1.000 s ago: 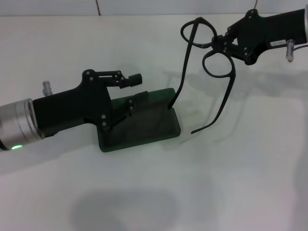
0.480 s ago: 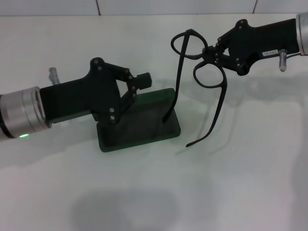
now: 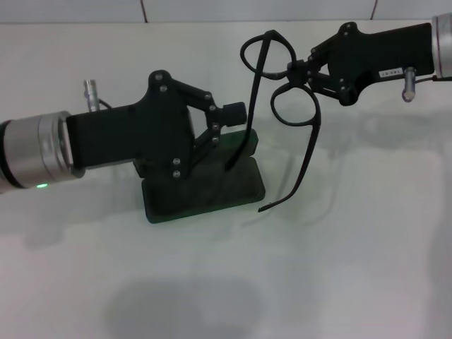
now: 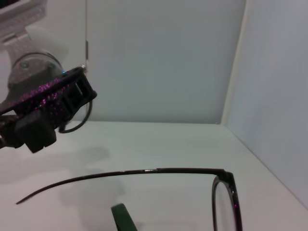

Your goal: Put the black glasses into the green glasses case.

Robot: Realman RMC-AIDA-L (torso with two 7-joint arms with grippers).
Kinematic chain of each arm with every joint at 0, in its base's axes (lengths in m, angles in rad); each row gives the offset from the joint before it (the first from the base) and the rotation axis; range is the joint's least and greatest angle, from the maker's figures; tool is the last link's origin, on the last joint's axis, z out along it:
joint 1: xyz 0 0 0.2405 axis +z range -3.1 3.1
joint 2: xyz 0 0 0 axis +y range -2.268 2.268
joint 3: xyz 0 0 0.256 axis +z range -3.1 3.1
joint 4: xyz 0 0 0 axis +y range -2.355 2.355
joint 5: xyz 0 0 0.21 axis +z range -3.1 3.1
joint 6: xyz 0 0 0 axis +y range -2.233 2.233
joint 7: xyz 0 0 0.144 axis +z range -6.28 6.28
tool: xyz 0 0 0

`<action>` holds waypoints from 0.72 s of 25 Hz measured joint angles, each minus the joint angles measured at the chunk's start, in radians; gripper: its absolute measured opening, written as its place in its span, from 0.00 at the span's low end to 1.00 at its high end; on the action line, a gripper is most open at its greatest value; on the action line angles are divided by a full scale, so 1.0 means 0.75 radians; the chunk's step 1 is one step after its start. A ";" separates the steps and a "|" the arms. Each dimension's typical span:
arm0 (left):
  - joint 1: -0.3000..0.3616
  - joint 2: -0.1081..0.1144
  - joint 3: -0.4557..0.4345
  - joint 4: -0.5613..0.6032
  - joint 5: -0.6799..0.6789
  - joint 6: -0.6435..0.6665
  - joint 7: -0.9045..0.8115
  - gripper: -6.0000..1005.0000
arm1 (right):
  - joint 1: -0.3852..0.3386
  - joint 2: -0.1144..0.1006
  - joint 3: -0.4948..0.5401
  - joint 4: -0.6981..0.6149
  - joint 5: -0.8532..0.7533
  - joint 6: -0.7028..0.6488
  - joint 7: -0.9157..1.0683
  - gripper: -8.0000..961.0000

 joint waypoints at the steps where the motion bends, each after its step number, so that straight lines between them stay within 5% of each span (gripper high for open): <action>1: -0.005 0.001 0.000 0.007 0.000 0.008 0.004 0.00 | 0.002 0.001 0.000 0.003 0.003 -0.004 0.000 0.05; 18: -0.034 0.001 0.003 0.137 0.000 0.089 0.000 0.00 | 0.002 -0.015 -0.001 0.185 0.176 -0.051 0.013 0.05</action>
